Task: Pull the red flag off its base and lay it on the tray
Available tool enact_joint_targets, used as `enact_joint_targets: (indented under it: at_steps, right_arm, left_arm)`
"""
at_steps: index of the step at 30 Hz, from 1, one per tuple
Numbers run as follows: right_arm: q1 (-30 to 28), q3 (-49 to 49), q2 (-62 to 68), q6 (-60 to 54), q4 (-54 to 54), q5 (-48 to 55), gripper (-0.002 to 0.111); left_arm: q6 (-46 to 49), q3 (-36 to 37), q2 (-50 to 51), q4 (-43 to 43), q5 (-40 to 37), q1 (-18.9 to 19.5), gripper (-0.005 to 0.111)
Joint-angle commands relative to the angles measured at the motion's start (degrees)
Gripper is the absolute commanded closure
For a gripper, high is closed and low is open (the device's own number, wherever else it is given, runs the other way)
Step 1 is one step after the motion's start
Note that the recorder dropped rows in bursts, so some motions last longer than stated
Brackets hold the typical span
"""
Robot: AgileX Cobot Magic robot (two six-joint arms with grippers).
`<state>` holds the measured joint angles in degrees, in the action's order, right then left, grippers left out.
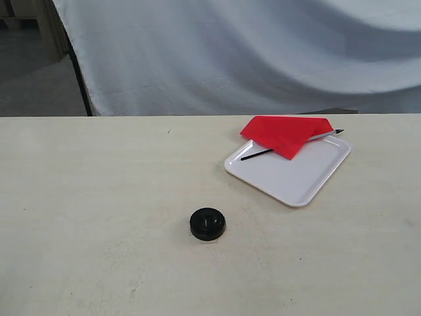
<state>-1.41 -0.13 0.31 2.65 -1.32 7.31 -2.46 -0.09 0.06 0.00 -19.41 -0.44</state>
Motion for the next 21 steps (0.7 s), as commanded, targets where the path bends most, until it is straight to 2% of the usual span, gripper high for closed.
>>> enact_joint_targets:
  at_steps: [1,21]
  right_arm:
    - [0.2,0.1,-0.3,-1.2,-0.3,0.6,0.109]
    - [0.2,0.1,-0.3,-0.7,-0.1,2.4,0.109]
  left_arm:
    - [0.1,0.1,-0.1,0.0,-0.2,-0.5,0.107]
    - [0.1,0.1,-0.1,0.0,-0.2,-0.5,0.107]
